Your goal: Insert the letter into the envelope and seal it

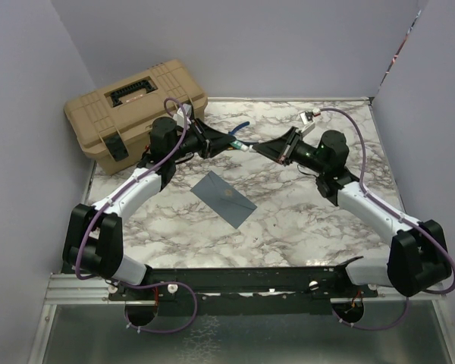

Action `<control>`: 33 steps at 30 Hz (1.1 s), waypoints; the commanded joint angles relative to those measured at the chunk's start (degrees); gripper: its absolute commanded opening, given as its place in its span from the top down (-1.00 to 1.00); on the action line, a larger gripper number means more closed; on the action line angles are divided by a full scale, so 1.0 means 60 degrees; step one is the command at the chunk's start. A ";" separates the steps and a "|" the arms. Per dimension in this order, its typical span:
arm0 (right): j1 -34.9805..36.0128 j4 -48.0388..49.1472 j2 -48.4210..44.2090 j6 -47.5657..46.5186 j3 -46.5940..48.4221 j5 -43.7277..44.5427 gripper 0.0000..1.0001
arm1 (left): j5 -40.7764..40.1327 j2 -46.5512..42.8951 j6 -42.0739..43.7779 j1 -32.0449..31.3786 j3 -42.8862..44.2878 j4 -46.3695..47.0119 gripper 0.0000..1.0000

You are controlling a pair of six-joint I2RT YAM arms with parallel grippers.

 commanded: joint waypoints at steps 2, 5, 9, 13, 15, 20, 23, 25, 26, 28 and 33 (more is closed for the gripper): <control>0.0053 0.1496 -0.0661 0.0926 -0.0515 0.0977 0.99 | -0.0466 -0.0294 -0.1041 -0.0025 -0.0224 0.0546 1.00; 0.0044 0.1616 -0.0743 0.1061 -0.0608 0.1104 0.99 | -0.0623 -0.0326 -0.1453 -0.0019 -0.0333 0.0743 1.00; 0.0051 0.1640 -0.0817 0.1180 -0.0811 0.1334 0.99 | -0.0810 -0.0316 -0.2054 -0.0019 -0.0443 0.1047 1.00; 0.0051 0.1968 -0.0695 0.1404 -0.0974 0.1506 0.99 | -0.0940 -0.0329 -0.2527 -0.0030 -0.0595 0.1283 1.00; 0.0056 0.2139 -0.0595 0.1497 -0.1004 0.1558 0.99 | -0.0962 -0.0324 -0.2829 -0.0037 -0.0744 0.1480 1.00; 0.0079 0.2609 -0.0408 0.1707 -0.1073 0.1680 0.99 | -0.0974 -0.0309 -0.3317 -0.0117 -0.1032 0.1939 1.00; 0.0150 0.2903 -0.0196 0.1856 -0.1070 0.1657 0.99 | -0.0978 -0.0284 -0.3496 -0.0161 -0.1093 0.2122 1.00; 0.0209 0.2900 -0.0080 0.1856 -0.1034 0.1637 0.99 | -0.0992 -0.0280 -0.3544 -0.0185 -0.1084 0.2159 1.00; 0.0240 0.2886 -0.0052 0.1829 -0.1025 0.1656 0.99 | -0.0992 -0.0269 -0.3547 -0.0181 -0.1088 0.2177 1.00; 0.0271 0.2748 -0.0061 0.1738 -0.1021 0.1732 0.99 | -0.0992 -0.0278 -0.3595 -0.0180 -0.1119 0.2214 1.00; 0.0289 0.2653 -0.0014 0.1701 -0.0988 0.1748 0.99 | -0.1007 -0.0267 -0.3650 -0.0191 -0.1195 0.2294 1.00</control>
